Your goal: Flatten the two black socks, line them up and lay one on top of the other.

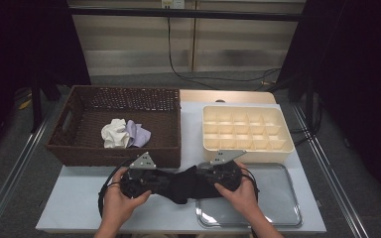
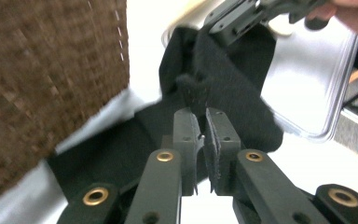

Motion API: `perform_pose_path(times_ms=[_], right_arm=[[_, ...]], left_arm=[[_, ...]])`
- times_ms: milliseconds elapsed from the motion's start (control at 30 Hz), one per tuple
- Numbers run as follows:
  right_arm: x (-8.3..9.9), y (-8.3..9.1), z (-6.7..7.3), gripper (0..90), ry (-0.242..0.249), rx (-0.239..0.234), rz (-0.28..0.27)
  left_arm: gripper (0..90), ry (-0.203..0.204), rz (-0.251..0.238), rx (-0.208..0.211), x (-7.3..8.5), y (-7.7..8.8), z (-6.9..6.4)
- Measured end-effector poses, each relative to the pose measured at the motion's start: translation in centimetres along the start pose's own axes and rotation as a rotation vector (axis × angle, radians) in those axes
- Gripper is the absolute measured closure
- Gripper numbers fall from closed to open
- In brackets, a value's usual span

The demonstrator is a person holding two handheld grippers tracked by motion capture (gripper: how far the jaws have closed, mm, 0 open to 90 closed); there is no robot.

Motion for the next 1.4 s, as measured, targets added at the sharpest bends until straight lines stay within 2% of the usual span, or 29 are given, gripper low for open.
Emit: perform_pose_path(times_ms=[133,267,333,367,467,533,633,700,767,800,900,933,1000,1033,1133,1300,1333,1367,1400], right_arm=[[1.3,0.7,-0.1,87.6,-0.011,-0.003,0.009],[1.6,1.0,0.0,87.5,-0.014,-0.006,0.003],[1.5,1.0,0.2,87.3,-0.008,-0.013,0.001],[1.6,0.8,0.5,87.3,0.012,-0.02,0.016],[1.7,0.6,0.7,87.1,0.014,-0.024,0.02],[1.8,0.5,0.9,86.8,0.015,-0.028,0.022],[1.9,0.5,0.9,86.6,0.015,-0.031,0.023],[2.0,0.6,0.9,86.4,0.013,-0.03,0.029],[2.0,0.6,0.9,86.3,0.014,-0.032,0.028],[2.1,0.6,0.9,86.1,0.009,-0.033,0.025],[2.2,0.5,0.9,85.8,0.009,-0.03,0.026],[2.2,0.5,1.0,85.6,0.012,-0.032,0.027],[2.3,0.4,1.0,85.5,0.017,-0.034,0.032],[2.3,0.4,1.0,85.4,0.017,-0.034,0.031],[2.3,0.4,1.0,85.2,0.016,-0.034,0.029],[2.2,0.4,1.0,85.2,0.01,-0.031,0.027],[2.2,0.5,1.0,85.2,0.006,-0.031,0.026],[2.1,0.5,0.9,85.2,0.007,-0.027,0.023],[2.1,0.6,0.7,85.2,0.007,-0.023,0.02]], left_arm=[[83.6,0.015,0.029,0.0,0.9,0.1,0.1],[82.7,0.026,0.015,0.001,0.8,0.0,0.2],[79.9,0.025,0.003,-0.004,0.4,-0.2,0.3],[80.0,0.03,-0.012,-0.005,0.1,-0.4,0.3],[79.5,0.034,-0.023,0.002,-0.3,-0.6,0.2],[70.8,0.016,-0.014,-0.032,-0.4,-1.4,0.5],[70.3,0.032,-0.013,-0.027,-0.2,-2.0,0.8],[69.4,0.04,0.012,-0.043,0.3,-2.8,1.5],[69.3,0.053,0.011,-0.042,0.5,-3.1,1.6],[68.8,0.049,0.036,-0.05,0.8,-3.5,1.8],[68.4,0.044,0.047,-0.05,1.1,-4.0,1.9],[68.6,0.03,0.062,-0.058,1.2,-4.0,2.0],[69.8,0.035,0.059,-0.062,1.2,-4.3,1.9],[71.6,0.018,0.074,-0.064,1.3,-4.2,1.8],[79.6,0.008,0.083,-0.056,1.3,-4.3,1.5],[82.6,0.011,0.08,-0.051,1.0,-4.3,1.4],[82.7,0.012,0.066,-0.047,0.8,-4.1,1.4],[82.8,0.021,0.024,-0.038,0.1,-3.6,1.4],[82.8,0.016,0.008,-0.046,-0.3,-3.2,1.5]])
Point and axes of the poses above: each handheld gripper's, and its own axes: y roughly backward along the jaws, x roughly out of its underside, z roughly to its left, the point moved 8 cm from there along -y, roughly forward along the jaws, and after that the axes turned 11 degrees about -z, right-handed, at the moved point
